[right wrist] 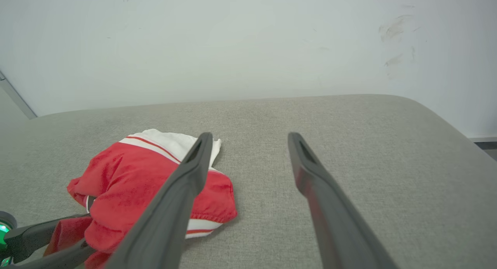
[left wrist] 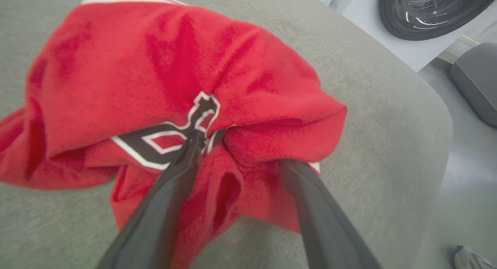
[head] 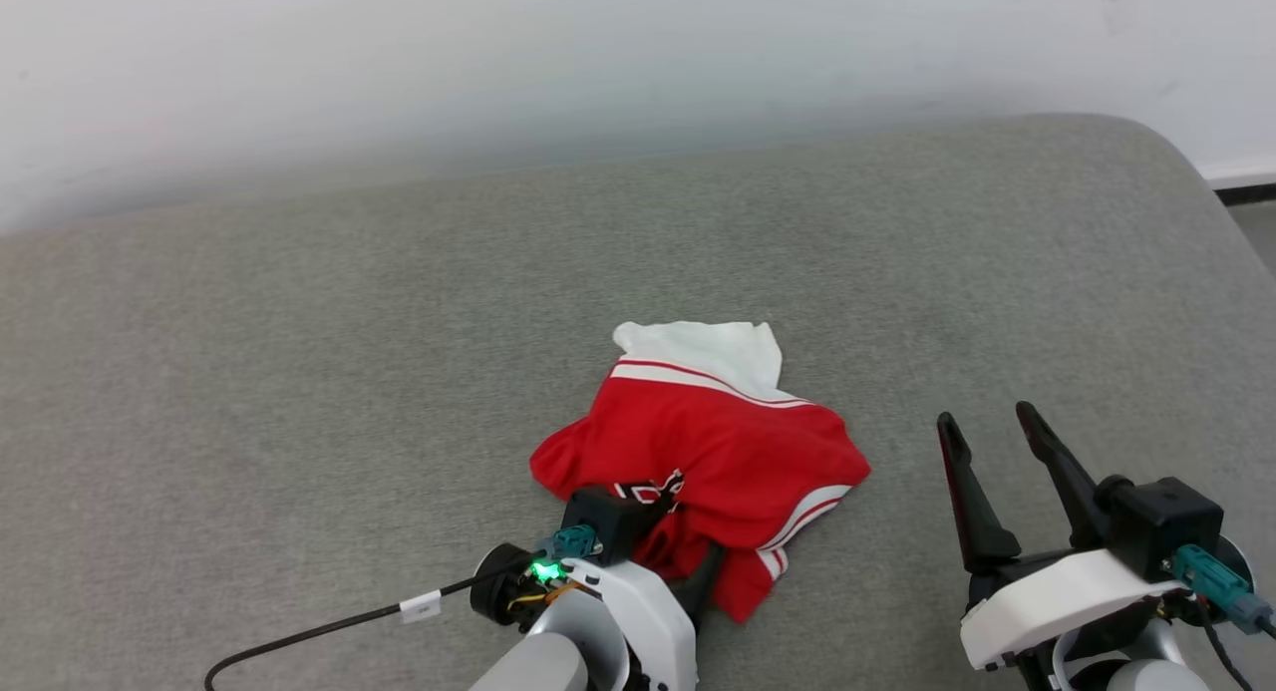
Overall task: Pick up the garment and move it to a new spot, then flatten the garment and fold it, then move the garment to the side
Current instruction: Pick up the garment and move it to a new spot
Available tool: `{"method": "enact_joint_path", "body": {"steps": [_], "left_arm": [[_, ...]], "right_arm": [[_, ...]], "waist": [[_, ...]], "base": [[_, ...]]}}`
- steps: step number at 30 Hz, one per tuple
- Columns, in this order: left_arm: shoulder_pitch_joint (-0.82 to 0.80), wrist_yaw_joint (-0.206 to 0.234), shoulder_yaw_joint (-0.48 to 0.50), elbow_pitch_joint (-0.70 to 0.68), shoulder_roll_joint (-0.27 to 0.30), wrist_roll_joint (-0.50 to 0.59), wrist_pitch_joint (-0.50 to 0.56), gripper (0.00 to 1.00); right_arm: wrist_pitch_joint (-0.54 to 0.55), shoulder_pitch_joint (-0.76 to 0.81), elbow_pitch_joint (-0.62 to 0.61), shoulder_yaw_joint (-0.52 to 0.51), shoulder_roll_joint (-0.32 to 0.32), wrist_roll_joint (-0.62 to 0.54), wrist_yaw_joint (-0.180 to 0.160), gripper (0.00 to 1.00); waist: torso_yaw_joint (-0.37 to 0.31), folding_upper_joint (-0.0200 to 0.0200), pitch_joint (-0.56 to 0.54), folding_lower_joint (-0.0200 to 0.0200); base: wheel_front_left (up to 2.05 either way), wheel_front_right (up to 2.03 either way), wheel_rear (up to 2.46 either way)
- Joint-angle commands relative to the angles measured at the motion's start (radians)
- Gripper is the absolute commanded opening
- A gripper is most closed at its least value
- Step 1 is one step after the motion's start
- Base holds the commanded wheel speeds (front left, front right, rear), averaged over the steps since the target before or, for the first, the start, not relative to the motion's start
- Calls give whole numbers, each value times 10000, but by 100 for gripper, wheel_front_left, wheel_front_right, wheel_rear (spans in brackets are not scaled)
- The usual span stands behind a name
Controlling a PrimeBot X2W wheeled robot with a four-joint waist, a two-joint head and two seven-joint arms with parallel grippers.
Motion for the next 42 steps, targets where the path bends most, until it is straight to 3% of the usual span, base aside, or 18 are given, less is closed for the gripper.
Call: {"method": "enact_joint_path", "body": {"steps": [1,11,23,26,32,42], "left_arm": [[-190,9,-67,-167,39,144,-177,100],[-255,626,-34,-1836,482,872,-1143,100],[754,2439,1806,-3425,1977,536,-1251,100],[1119,2714,2087,-3607,2396,509,-1170,100],[1950,3014,2327,-3934,3016,380,-914,100],[2465,3287,2472,-4637,3305,202,-714,100]], "right_arm": [[-49,-74,1,-64,26,-52,-5,100],[84,207,-5,-296,24,-112,-5,100],[358,661,-342,-564,22,-185,-5,100],[402,790,-368,-618,23,-184,-5,100],[492,975,-421,-695,25,-75,-5,100],[539,1059,-563,-787,24,-138,-5,100]], "waist": [[286,0,-35,-1],[1017,0,-616,-1],[1405,0,-1145,-1],[1398,0,-1264,-1],[1277,0,-1433,-1],[1296,0,-1383,-1]], "base": [[0,0,0],[0,0,0],[0,0,0],[0,0,0],[0,0,0],[0,0,0]]}}
